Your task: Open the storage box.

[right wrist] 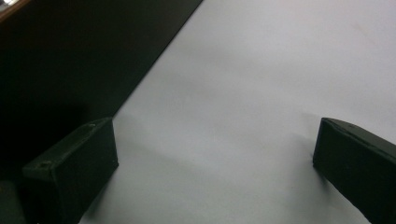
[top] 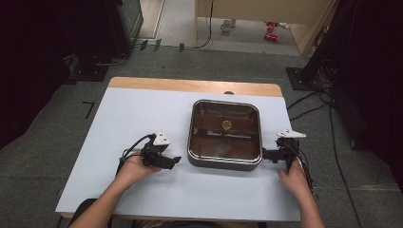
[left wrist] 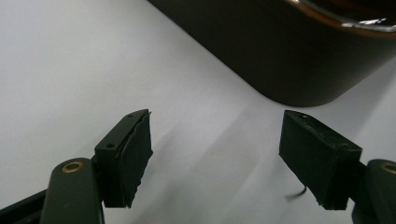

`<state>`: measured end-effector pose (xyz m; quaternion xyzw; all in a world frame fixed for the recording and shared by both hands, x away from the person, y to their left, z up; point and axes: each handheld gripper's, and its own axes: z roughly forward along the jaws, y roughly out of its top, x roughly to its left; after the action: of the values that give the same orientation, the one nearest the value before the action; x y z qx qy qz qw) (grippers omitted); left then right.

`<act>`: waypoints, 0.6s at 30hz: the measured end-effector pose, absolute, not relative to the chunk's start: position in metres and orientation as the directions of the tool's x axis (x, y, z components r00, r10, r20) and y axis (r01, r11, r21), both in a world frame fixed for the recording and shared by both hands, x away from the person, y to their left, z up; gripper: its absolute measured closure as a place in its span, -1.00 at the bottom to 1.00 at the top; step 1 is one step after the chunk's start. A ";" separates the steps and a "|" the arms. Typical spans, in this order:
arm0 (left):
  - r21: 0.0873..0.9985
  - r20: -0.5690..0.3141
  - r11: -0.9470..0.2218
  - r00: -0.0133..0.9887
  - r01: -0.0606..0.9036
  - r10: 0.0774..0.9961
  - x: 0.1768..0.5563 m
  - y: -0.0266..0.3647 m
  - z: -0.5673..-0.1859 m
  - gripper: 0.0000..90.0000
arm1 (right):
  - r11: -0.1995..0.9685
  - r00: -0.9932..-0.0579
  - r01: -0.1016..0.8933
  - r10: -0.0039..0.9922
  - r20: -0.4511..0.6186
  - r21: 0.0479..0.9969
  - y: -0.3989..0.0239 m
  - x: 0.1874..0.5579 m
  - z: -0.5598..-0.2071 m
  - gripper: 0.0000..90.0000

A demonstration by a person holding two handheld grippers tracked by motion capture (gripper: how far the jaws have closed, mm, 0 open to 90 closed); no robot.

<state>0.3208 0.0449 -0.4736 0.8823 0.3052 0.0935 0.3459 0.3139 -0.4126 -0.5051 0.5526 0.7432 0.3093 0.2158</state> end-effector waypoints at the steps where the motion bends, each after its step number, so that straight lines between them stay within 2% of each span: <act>1: 0.668 -0.046 -0.574 0.796 0.474 0.603 0.321 0.045 -0.474 -0.44 | 0.198 -0.296 0.688 0.955 0.021 0.698 -0.413 0.314 -0.505 -1.00; 9: 0.664 -0.102 -0.560 0.801 0.496 0.589 0.327 0.043 -0.466 -0.43 | 0.200 -0.298 0.687 0.955 0.019 0.699 -0.413 0.314 -0.505 -1.00; 18: 0.673 -0.115 -0.554 0.810 0.490 0.576 0.332 0.040 -0.461 -0.43 | 0.197 -0.296 0.688 0.955 0.023 0.698 -0.413 0.314 -0.505 -1.00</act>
<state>0.3320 0.0403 -0.4613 0.8795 0.3028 0.0595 0.3624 0.3140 -0.4129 -0.5052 0.5527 0.7432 0.3097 0.2151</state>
